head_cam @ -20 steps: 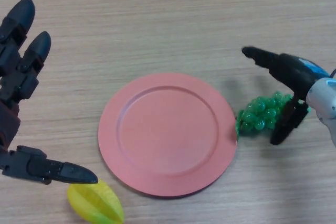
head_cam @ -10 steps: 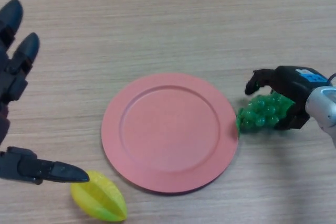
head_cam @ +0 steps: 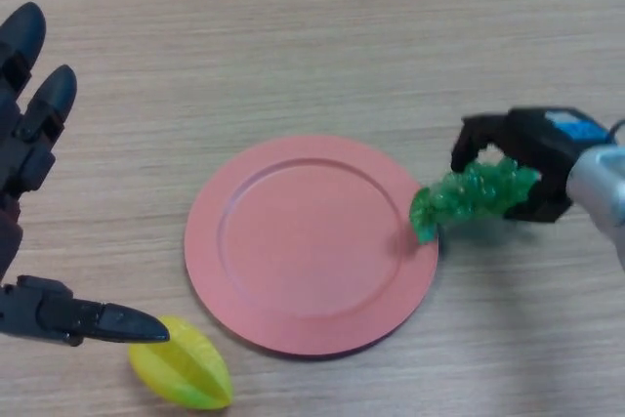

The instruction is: Pick up the green grapes and place it on the plate

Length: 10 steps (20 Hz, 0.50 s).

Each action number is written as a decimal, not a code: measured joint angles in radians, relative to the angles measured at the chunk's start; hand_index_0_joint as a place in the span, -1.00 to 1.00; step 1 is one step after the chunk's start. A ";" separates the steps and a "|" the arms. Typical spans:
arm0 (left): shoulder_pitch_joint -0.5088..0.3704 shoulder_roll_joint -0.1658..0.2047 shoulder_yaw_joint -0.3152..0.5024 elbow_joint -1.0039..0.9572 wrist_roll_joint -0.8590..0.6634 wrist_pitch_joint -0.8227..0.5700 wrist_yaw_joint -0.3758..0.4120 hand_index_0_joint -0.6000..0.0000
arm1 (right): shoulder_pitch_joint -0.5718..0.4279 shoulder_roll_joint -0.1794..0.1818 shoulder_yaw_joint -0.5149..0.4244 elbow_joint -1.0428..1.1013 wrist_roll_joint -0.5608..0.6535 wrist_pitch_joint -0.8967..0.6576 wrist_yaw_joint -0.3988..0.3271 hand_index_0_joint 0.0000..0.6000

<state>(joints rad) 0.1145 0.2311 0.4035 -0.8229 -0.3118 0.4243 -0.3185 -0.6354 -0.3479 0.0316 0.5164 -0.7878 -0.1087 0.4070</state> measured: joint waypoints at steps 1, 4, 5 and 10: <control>0.000 -0.001 0.000 0.000 0.000 0.000 0.000 1.00 | 0.000 0.019 -0.011 -0.072 0.048 0.090 0.023 1.00; 0.001 -0.001 0.001 0.000 -0.002 -0.001 0.000 1.00 | -0.017 0.098 -0.030 -0.368 0.202 0.476 0.053 1.00; 0.001 -0.001 0.002 0.000 -0.003 -0.001 0.000 1.00 | -0.028 0.113 -0.011 -0.423 0.202 0.555 0.063 1.00; 0.000 -0.001 0.008 0.016 -0.032 -0.002 0.000 1.00 | -0.064 0.166 0.301 -0.645 0.377 0.790 0.009 1.00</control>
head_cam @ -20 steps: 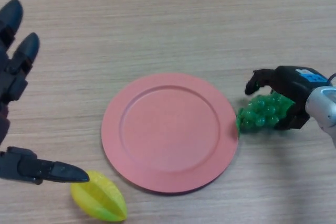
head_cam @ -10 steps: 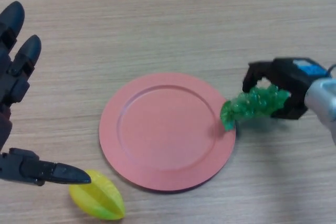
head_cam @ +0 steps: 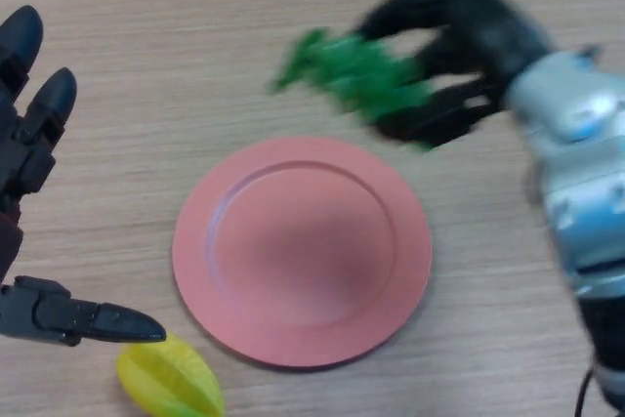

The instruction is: Pick up the green grapes and place it on the plate

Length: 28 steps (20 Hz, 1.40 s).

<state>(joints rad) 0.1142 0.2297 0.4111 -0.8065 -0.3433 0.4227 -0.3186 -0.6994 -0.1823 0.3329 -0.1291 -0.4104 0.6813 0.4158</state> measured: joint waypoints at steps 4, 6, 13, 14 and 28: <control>0.005 -0.001 0.003 0.006 0.000 -0.005 0.000 1.00 | 0.000 0.004 0.110 -0.008 -0.008 -0.001 0.002 -0.50; 0.015 -0.001 0.005 0.018 -0.001 -0.022 0.000 1.00 | 0.001 -0.004 0.141 -0.041 -0.086 0.015 0.001 -1.00; 0.024 -0.006 0.012 0.018 -0.002 -0.048 0.000 1.00 | 0.089 -0.004 0.087 -0.232 -0.076 0.021 0.062 -1.00; 0.023 -0.006 0.022 0.015 -0.002 -0.048 0.000 1.00 | 0.120 -0.004 0.044 -0.293 -0.072 0.040 0.076 -1.00; -0.009 0.003 0.036 -0.070 -0.030 -0.034 0.000 1.00 | 0.626 -0.022 -0.354 -0.732 0.601 -0.030 -0.350 -1.00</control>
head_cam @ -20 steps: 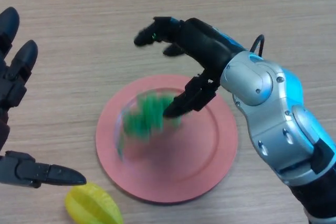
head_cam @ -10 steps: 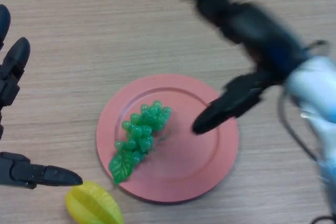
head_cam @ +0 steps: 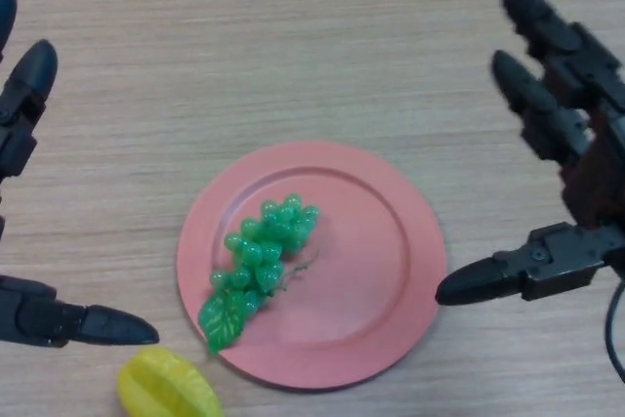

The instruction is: Pick up the green grapes and place it on the plate

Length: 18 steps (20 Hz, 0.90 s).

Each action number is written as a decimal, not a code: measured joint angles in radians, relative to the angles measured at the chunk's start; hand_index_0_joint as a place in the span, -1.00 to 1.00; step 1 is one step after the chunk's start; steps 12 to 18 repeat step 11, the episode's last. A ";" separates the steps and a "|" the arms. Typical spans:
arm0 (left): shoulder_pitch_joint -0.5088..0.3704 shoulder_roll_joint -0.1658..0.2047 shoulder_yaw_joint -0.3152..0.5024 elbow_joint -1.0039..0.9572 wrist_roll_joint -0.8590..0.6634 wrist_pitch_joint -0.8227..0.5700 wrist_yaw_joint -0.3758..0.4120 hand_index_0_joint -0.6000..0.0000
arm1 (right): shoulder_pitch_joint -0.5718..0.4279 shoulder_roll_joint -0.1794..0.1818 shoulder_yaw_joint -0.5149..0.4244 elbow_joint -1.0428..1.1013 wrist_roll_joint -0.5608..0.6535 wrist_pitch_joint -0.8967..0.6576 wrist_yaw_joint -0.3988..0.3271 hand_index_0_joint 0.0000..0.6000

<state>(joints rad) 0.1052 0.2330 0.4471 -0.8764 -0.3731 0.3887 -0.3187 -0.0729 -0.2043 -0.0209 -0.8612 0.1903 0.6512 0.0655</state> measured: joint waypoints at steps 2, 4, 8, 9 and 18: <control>0.000 0.000 0.000 -0.001 0.000 0.002 0.000 1.00 | 0.004 -0.011 0.007 -0.023 0.001 -0.025 -0.004 -1.00; 0.001 0.000 -0.001 -0.001 0.000 0.002 0.000 1.00 | 0.015 -0.013 0.021 -0.037 0.000 -0.027 -0.004 -1.00; 0.007 -0.004 -0.016 0.012 0.007 0.001 0.000 1.00 | 0.014 -0.013 0.026 -0.052 -0.030 -0.027 -0.004 -1.00; 0.008 -0.004 -0.021 0.022 0.012 0.001 0.000 1.00 | 0.009 -0.013 0.029 -0.052 -0.031 -0.027 -0.004 -1.00; 0.009 -0.005 -0.021 0.030 0.012 0.001 0.000 1.00 | -0.009 -0.013 0.058 -0.047 -0.052 -0.027 -0.003 -1.00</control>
